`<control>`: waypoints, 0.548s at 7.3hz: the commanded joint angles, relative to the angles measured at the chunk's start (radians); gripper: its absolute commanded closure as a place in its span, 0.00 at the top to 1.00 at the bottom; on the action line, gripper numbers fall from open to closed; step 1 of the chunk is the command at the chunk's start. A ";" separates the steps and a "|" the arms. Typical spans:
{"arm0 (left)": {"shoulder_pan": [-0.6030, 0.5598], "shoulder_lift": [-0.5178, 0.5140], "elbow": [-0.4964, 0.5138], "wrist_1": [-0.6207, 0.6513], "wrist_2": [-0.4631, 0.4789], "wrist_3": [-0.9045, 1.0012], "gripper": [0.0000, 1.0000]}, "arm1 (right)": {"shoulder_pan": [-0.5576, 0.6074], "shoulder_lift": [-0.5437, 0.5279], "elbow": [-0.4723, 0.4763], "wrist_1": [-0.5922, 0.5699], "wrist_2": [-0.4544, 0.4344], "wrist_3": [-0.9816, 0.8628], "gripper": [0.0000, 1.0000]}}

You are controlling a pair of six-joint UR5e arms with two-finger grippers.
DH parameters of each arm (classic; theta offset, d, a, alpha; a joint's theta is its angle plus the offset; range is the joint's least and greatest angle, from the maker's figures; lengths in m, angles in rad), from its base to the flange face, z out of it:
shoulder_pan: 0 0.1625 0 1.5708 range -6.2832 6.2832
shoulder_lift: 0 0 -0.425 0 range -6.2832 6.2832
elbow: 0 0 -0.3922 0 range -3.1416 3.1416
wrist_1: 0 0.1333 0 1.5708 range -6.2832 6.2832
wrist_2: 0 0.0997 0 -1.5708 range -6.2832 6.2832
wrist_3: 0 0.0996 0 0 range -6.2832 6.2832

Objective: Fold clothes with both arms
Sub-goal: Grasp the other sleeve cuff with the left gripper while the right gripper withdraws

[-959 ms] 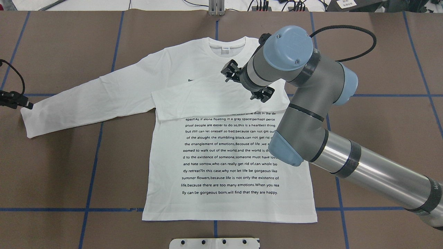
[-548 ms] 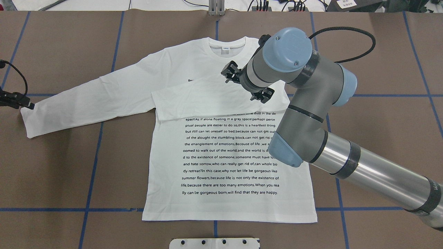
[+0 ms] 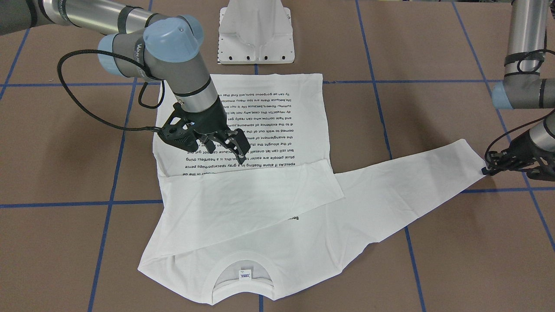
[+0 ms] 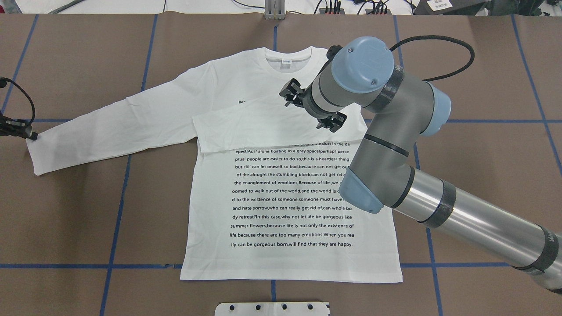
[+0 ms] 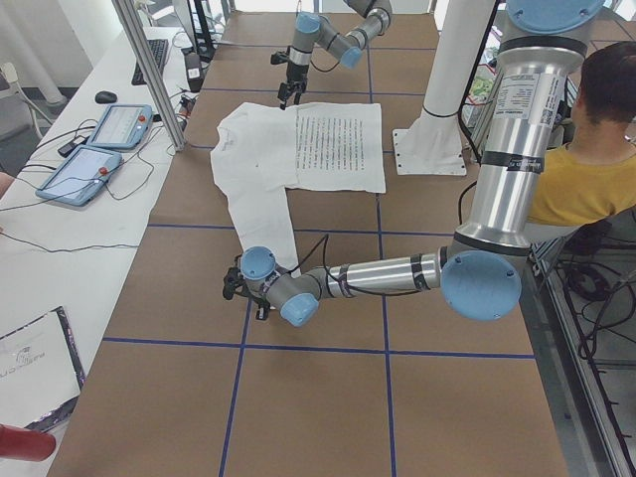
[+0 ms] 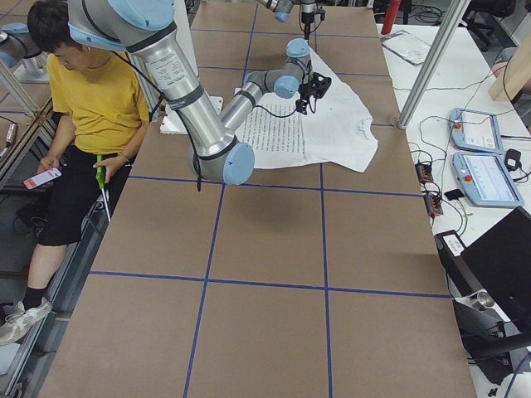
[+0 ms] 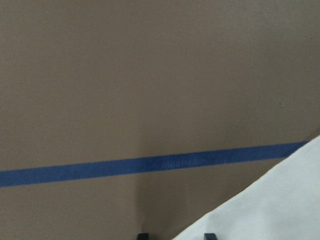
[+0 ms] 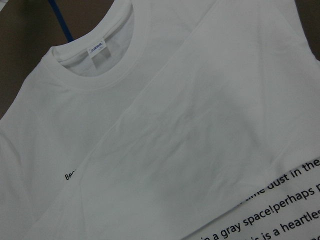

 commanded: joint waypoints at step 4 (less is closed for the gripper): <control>-0.001 -0.017 -0.207 0.142 -0.043 -0.034 0.00 | 0.037 -0.024 0.007 0.000 0.013 -0.017 1.00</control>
